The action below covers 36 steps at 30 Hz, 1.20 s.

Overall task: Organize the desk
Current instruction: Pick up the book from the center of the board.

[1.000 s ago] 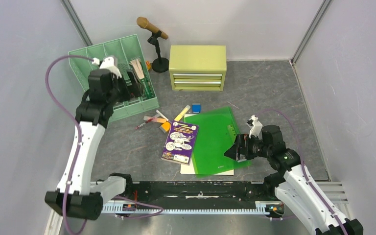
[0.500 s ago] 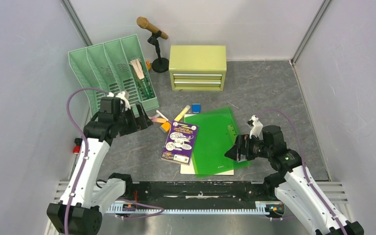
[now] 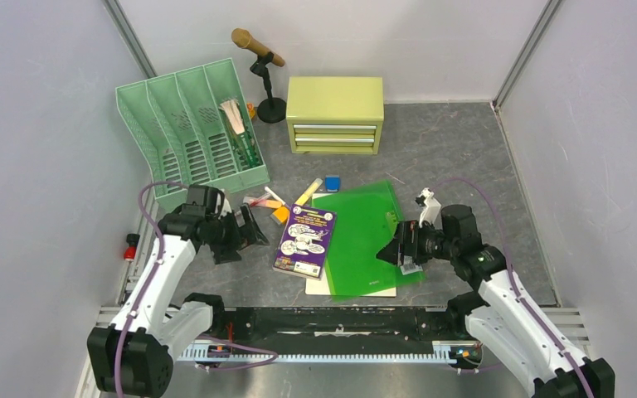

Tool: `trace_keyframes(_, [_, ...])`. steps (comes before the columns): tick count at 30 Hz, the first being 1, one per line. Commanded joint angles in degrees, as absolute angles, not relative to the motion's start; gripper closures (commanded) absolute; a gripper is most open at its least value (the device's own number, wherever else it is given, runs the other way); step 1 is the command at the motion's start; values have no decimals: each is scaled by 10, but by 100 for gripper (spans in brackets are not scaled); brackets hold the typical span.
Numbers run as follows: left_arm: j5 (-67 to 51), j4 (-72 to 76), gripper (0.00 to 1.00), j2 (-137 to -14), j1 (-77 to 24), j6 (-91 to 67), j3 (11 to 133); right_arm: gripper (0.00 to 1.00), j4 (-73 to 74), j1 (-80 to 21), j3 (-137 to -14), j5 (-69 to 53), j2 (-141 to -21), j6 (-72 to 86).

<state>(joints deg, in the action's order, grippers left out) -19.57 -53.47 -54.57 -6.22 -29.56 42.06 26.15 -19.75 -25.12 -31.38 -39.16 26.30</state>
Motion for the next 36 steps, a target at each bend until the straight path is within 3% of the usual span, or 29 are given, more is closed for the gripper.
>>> trace_keyframes(1, [-221,-530,0,-520,-61,-338,416,2,206,-199,-262,-336,-405,276])
trace_keyframes(12, [-271,-490,0,-488,-61,-372,380,2,150,-207,-232,-352,-444,319])
trace_keyframes(24, [-282,-431,0,-505,-77,-424,352,2,73,-327,-219,-316,-499,374])
trace_keyframes(36, [-266,-399,0,-548,-128,-427,342,2,-13,-352,-198,-329,-528,415])
